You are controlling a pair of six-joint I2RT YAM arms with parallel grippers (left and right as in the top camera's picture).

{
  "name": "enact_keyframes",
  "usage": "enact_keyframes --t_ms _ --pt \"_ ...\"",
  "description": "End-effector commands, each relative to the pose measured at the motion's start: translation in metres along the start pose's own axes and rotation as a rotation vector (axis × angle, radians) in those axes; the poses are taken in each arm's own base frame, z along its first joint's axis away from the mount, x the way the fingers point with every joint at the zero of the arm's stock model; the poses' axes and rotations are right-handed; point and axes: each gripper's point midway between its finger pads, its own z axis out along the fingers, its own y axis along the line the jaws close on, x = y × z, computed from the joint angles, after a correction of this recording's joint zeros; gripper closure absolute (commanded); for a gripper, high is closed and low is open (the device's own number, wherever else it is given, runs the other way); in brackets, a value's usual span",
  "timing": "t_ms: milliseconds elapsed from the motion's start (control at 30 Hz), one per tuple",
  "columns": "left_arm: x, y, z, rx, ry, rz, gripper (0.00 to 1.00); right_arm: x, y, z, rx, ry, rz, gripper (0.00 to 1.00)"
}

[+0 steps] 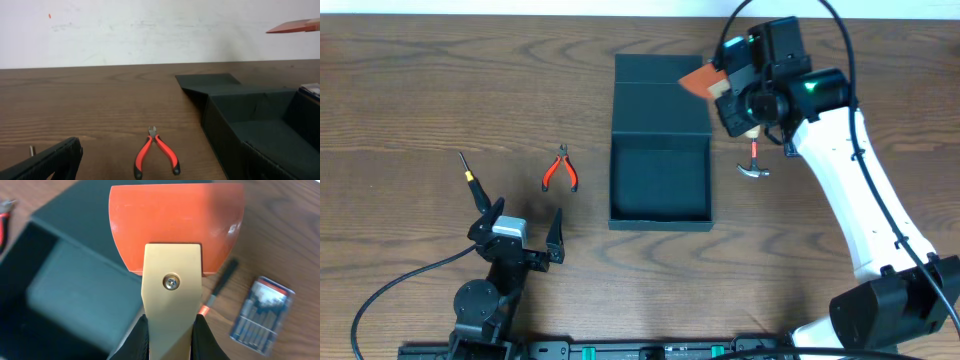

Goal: Pack container
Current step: 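Lift the scraper and carry it left over the black box, then lower the scraper into the box and open the right gripper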

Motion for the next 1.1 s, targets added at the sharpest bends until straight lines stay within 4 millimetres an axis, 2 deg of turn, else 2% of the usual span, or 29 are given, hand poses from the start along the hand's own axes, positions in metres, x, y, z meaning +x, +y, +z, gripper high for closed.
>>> enact_keyframes --t_ms 0,167,533,833,1067 --pt "0.015 -0.004 0.001 0.025 0.047 -0.007 0.01 -0.011 0.032 -0.003 -0.110 -0.032 -0.095 0.99" --pt "0.015 -0.004 0.001 0.025 0.047 -0.007 0.01 -0.011 0.067 -0.006 -0.236 -0.038 -0.153 0.99" --pt "0.015 -0.004 0.001 0.025 0.047 -0.006 0.02 0.014 0.112 -0.014 -0.393 0.024 -0.360 0.99" --pt "0.015 -0.004 0.001 0.025 0.047 -0.007 0.02 0.023 0.115 -0.015 -0.417 0.044 -0.406 0.99" --pt "0.015 -0.004 0.001 0.025 0.047 -0.006 0.01 0.034 0.115 -0.006 -0.426 0.071 -0.423 0.99"
